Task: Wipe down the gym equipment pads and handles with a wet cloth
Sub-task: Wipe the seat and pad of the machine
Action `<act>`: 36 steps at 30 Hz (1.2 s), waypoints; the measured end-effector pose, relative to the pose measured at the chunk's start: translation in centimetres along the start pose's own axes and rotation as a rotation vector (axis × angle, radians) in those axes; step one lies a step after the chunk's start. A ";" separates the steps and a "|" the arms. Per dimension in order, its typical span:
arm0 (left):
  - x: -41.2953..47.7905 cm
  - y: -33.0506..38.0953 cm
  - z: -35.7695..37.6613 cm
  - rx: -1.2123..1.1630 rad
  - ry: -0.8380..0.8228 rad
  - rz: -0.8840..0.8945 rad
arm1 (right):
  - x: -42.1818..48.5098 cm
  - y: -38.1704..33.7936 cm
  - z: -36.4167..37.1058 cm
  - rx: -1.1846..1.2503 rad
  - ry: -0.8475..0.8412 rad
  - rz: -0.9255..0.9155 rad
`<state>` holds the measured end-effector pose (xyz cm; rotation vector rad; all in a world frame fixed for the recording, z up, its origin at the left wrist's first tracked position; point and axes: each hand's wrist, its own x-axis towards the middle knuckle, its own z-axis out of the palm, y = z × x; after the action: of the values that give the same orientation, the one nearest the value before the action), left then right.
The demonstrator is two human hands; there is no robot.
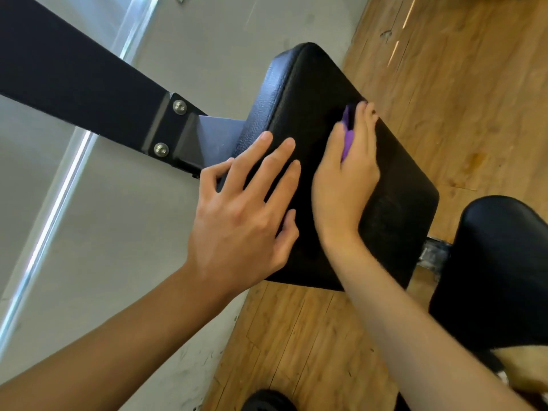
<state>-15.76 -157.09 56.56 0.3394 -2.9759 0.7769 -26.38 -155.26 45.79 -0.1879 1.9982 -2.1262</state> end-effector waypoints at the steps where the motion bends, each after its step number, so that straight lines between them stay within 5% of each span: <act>1: 0.0 -0.1 -0.1 -0.001 0.003 -0.009 | -4.5 0.4 -0.9 0.021 -0.054 -0.025; 5: 0.0 0.0 -0.1 0.008 0.002 -0.002 | -13.8 1.4 -3.5 -0.038 -0.200 -0.135; 11: 0.0 0.0 0.0 0.039 -0.021 0.010 | 5.8 -1.9 1.3 -0.033 0.007 -0.051; 18: 0.2 0.1 0.0 0.048 -0.007 0.016 | -13.2 0.9 -2.7 -0.030 -0.178 -0.149; 26: 0.2 0.0 0.1 0.048 -0.021 0.014 | 4.8 -2.4 1.3 0.018 -0.034 -0.154; 32: 0.1 0.2 0.0 0.047 -0.010 0.013 | -12.7 1.2 -3.8 -0.043 -0.270 -0.250; 36: 0.1 0.1 0.0 0.031 -0.018 0.004 | -4.9 1.1 -2.2 -0.002 -0.180 -0.169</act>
<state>-15.90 -156.99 56.55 0.3438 -2.9853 0.8260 -22.14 -151.97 44.78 -0.5460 1.9414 -2.1192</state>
